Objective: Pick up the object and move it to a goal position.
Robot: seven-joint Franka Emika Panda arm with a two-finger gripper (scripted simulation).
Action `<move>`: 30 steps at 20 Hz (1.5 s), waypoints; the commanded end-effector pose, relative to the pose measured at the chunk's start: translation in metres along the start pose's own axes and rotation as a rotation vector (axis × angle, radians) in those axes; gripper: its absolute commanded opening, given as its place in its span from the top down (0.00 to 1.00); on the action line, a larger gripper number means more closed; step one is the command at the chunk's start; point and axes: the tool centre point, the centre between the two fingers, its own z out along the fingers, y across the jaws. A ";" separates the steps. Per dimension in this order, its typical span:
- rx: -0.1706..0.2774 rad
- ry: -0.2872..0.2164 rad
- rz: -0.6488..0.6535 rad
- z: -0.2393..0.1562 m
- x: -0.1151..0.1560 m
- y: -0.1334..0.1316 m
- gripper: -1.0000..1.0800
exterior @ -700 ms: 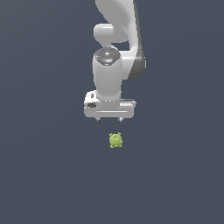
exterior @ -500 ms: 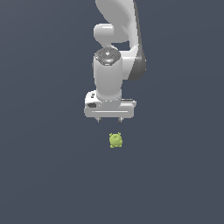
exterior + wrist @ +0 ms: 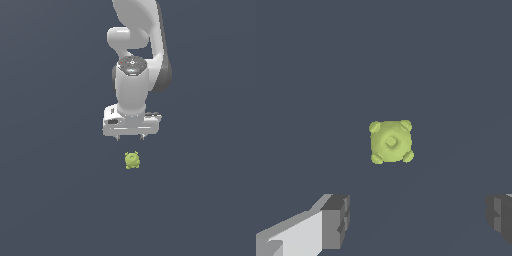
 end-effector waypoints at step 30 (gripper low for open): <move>0.007 -0.042 -0.063 0.088 0.027 -0.008 0.04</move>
